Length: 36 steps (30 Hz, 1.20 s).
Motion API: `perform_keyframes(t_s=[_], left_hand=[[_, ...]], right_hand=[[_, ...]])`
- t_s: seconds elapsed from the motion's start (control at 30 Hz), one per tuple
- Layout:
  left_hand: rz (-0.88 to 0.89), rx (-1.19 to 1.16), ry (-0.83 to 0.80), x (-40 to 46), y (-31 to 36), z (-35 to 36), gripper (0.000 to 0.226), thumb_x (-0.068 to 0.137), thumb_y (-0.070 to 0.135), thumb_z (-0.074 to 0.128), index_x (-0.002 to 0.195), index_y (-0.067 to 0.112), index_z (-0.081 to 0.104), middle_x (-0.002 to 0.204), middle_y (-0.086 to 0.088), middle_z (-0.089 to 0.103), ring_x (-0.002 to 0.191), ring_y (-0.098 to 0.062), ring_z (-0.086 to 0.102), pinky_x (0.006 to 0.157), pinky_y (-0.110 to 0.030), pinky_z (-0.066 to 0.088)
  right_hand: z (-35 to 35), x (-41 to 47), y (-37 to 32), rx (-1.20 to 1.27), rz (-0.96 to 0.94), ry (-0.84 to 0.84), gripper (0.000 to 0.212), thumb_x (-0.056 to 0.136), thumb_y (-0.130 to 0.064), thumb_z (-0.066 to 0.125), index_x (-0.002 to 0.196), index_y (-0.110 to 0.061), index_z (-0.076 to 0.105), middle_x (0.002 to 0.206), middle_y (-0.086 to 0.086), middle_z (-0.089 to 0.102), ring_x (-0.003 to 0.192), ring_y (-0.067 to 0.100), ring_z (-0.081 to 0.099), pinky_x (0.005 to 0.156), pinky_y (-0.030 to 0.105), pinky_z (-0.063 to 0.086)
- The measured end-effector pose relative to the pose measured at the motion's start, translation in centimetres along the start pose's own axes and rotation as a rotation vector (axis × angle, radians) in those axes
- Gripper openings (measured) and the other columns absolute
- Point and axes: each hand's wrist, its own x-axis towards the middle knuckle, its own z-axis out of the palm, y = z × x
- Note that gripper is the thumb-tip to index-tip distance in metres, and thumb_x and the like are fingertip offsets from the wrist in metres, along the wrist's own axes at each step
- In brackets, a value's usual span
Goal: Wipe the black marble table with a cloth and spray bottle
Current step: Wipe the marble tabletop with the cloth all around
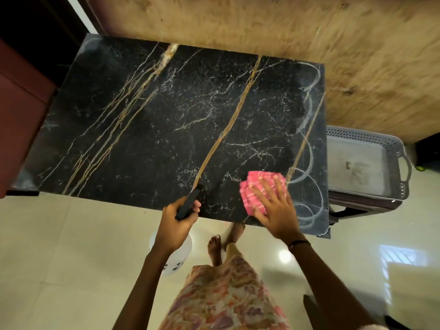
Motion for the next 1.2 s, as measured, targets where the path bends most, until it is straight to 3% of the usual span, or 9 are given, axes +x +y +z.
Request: perform_keyframes(t_s=[0.17, 0.33, 0.43, 0.57, 0.7, 0.8, 0.93, 1.03, 1.2], left_hand=[[0.032, -0.011, -0.014, -0.5, -0.1, 0.6, 0.016, 0.085, -0.006, 0.057, 0.09, 0.007, 0.064, 0.077, -0.003, 0.062, 0.05, -0.002, 0.056, 0.048, -0.013, 0.043], [0.022, -0.012, -0.008, -0.4, -0.4, 1.6, 0.021, 0.084, -0.009, 0.056, 0.086, 0.01, 0.065, 0.065, 0.008, 0.063, 0.046, 0.0, 0.053, 0.049, -0.015, 0.04], [0.027, 0.009, -0.034, -0.4, 0.0, 2.4, 0.022, 0.084, -0.01, 0.055, 0.085, 0.01, 0.065, 0.073, 0.002, 0.063, 0.046, 0.001, 0.053, 0.048, -0.014, 0.04], [0.024, 0.046, -0.046, -0.3, 0.4, 3.7, 0.016, 0.084, -0.007, 0.057, 0.088, 0.006, 0.066, 0.067, 0.006, 0.061, 0.048, 0.002, 0.054, 0.051, -0.017, 0.04], [0.013, 0.058, -0.045, 0.1, 1.1, 5.5, 0.015, 0.083, -0.009, 0.056, 0.089, 0.002, 0.064, 0.074, 0.007, 0.067, 0.054, 0.003, 0.056, 0.053, -0.017, 0.041], [0.016, 0.051, -0.046, 0.4, 1.8, 7.1, 0.014, 0.082, -0.01, 0.056, 0.089, 0.0, 0.064, 0.08, -0.001, 0.065, 0.052, 0.001, 0.055, 0.051, -0.016, 0.04], [0.011, 0.051, -0.068, 1.6, 3.0, 9.7, 0.02, 0.081, -0.011, 0.055, 0.086, 0.005, 0.065, 0.078, -0.002, 0.063, 0.052, -0.002, 0.054, 0.049, -0.018, 0.039], [0.018, 0.054, -0.067, 2.8, 4.1, 11.5, 0.02, 0.08, -0.011, 0.056, 0.086, 0.005, 0.065, 0.079, -0.002, 0.065, 0.056, -0.002, 0.056, 0.053, -0.019, 0.039], [0.029, 0.035, -0.09, 4.9, 6.4, 13.7, 0.02, 0.082, -0.009, 0.056, 0.088, 0.008, 0.066, 0.083, -0.004, 0.065, 0.056, 0.0, 0.057, 0.052, -0.016, 0.041]], right_hand=[[-0.2, 4.9, -2.1, 0.022, 0.275, 0.041, 0.066, 0.09, -0.06, 0.028, 0.149, -0.032, 0.022, 0.158, 0.007, 0.019, 0.145, 0.042, 0.008, 0.114, 0.062, 0.01], [1.1, 1.6, -6.5, 0.06, 0.011, -0.006, 0.062, 0.093, -0.06, 0.03, 0.149, -0.034, 0.021, 0.158, 0.003, 0.017, 0.147, 0.036, 0.006, 0.113, 0.063, 0.02], [1.3, -2.4, -4.0, 0.08, -0.027, -0.024, 0.06, 0.094, -0.059, 0.033, 0.148, -0.033, 0.026, 0.157, 0.001, 0.022, 0.147, 0.031, 0.005, 0.115, 0.06, 0.02], [-0.3, -4.5, 3.6, 0.055, 0.131, -0.009, 0.061, 0.096, -0.06, 0.02, 0.149, -0.029, 0.023, 0.157, 0.004, 0.019, 0.147, 0.033, 0.005, 0.114, 0.063, 0.019], [-2.3, -0.8, 8.8, 0.067, 0.335, 0.03, 0.067, 0.091, -0.06, 0.025, 0.149, -0.026, 0.028, 0.158, 0.008, 0.021, 0.145, 0.042, 0.004, 0.115, 0.063, 0.014], [-2.5, 3.4, 8.1, 0.081, 0.428, 0.05, 0.074, 0.086, -0.062, 0.025, 0.15, -0.026, 0.025, 0.159, 0.011, 0.018, 0.144, 0.044, 0.003, 0.111, 0.058, 0.004], [-1.7, 3.8, 6.0, 0.081, 0.185, 0.068, 0.063, 0.092, -0.054, 0.033, 0.15, -0.029, 0.026, 0.159, 0.006, 0.019, 0.146, 0.039, 0.005, 0.115, 0.063, 0.014], [-1.5, -0.4, 6.3, 0.09, 0.007, 0.021, 0.06, 0.094, -0.056, 0.033, 0.148, -0.03, 0.028, 0.157, 0.004, 0.024, 0.147, 0.034, 0.008, 0.115, 0.058, 0.02], [-2.6, -2.3, 13.4, 0.048, 0.107, -0.026, 0.065, 0.094, -0.066, 0.018, 0.149, -0.032, 0.018, 0.157, 0.003, 0.021, 0.146, 0.035, 0.01, 0.115, 0.058, 0.02]])
